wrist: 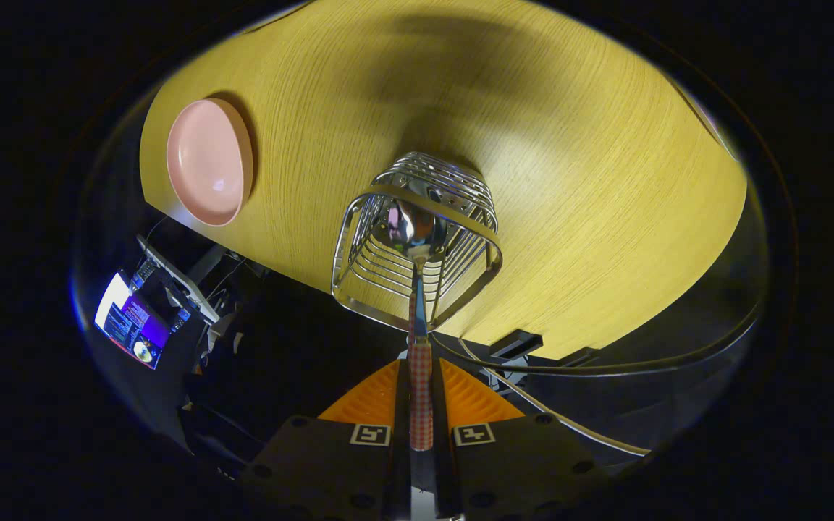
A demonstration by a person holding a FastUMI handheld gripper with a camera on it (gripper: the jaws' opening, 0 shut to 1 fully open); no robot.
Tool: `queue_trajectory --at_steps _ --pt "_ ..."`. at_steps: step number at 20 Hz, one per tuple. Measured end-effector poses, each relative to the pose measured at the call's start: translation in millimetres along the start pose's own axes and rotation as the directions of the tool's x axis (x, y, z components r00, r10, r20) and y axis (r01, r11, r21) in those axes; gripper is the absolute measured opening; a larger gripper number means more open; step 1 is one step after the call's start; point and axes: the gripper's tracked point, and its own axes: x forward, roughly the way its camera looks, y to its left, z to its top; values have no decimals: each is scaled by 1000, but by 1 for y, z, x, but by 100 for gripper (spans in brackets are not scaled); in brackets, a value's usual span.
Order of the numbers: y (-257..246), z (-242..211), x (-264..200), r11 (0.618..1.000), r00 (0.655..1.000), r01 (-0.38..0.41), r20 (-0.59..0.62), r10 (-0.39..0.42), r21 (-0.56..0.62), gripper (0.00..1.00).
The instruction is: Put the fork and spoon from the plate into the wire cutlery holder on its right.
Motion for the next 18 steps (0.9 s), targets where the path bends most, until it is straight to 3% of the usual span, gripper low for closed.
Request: queue_trajectory --at_steps 3,5,8,9,10,11,13,18 --pt "-4 3 -6 1000 998 -17 56 17 -9 29" --pt "-5 6 -12 999 989 -31 141 34 -28 31" --pt "2 9 -30 995 947 -79 306 93 -55 47" --pt "3 5 -32 995 929 -81 358 98 -62 66" --pt "2 3 -33 995 909 -77 406 97 -65 77" --pt "4 0 -36 995 883 -75 460 97 -65 88" --pt "5 -2 -47 995 814 -81 573 97 -53 97" --pt "5 -8 -83 997 600 -77 797 69 -28 100"
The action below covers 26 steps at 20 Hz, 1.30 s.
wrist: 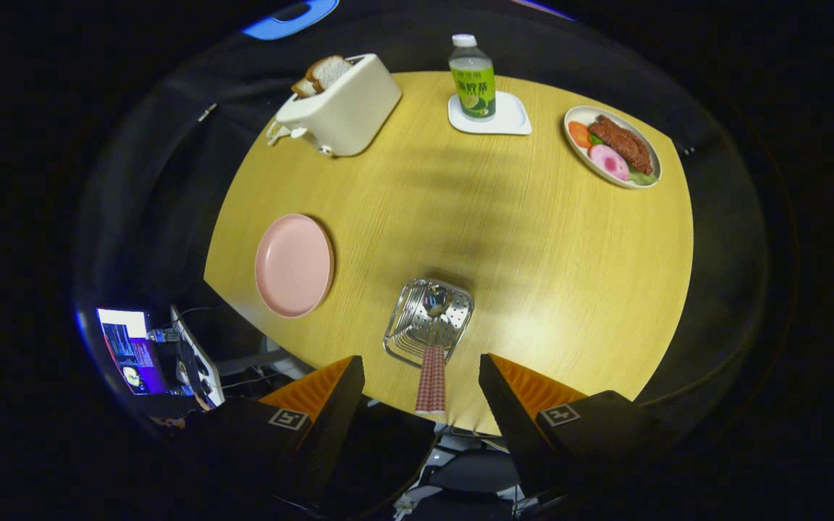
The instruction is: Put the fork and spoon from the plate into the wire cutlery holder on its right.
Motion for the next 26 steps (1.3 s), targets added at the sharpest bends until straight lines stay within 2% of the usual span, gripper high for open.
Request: queue_trajectory --at_steps 4,8,11,16,19,22,24,26 --pt "-2 13 -24 999 979 44 200 -44 6 100" --pt "-3 30 -48 996 923 83 375 -81 9 99" --pt "0 40 -67 993 851 114 515 -100 5 99" --pt "6 57 -114 986 689 164 715 -120 7 99" --pt "15 50 -139 984 608 177 785 -116 8 99" --pt "12 41 -164 973 521 228 840 -149 31 99" --pt "14 35 -166 967 489 252 856 -170 48 99" --pt "12 31 -164 964 483 262 857 -178 52 99"
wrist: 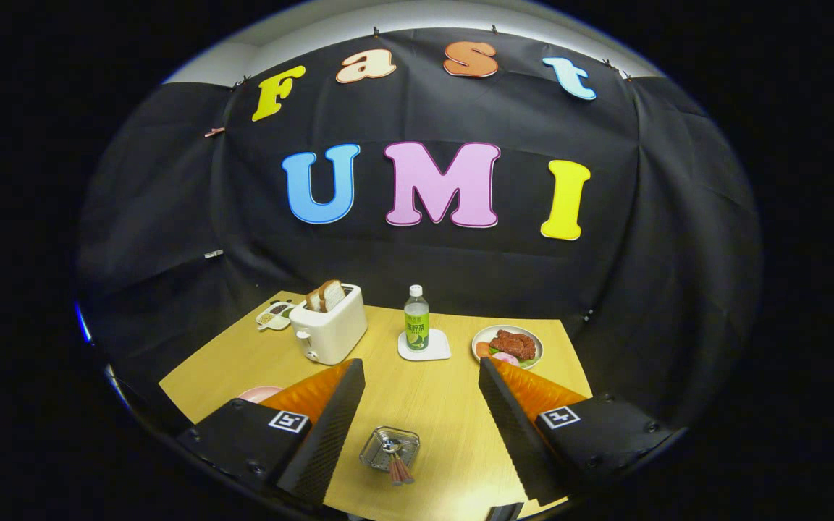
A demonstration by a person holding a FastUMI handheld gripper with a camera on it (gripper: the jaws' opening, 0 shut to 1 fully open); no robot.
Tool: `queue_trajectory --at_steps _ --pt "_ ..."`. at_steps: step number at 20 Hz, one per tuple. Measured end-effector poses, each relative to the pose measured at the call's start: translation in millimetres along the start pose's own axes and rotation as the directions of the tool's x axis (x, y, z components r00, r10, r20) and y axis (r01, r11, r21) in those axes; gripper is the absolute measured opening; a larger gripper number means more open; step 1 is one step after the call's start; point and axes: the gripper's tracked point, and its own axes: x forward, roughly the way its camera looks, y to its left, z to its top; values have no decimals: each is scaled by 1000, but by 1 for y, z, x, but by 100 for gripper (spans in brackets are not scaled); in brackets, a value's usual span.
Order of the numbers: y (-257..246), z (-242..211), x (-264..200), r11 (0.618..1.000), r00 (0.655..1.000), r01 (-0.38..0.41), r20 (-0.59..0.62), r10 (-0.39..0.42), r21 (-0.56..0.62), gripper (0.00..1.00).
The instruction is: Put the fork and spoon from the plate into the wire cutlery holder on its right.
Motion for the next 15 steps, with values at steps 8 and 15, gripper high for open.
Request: queue_trajectory --at_steps 8,15 --pt "1 -1 -7 1000 1000 -15 14 15 3 99" --pt "-7 -1 -10 1000 1000 -13 14 13 5 99"
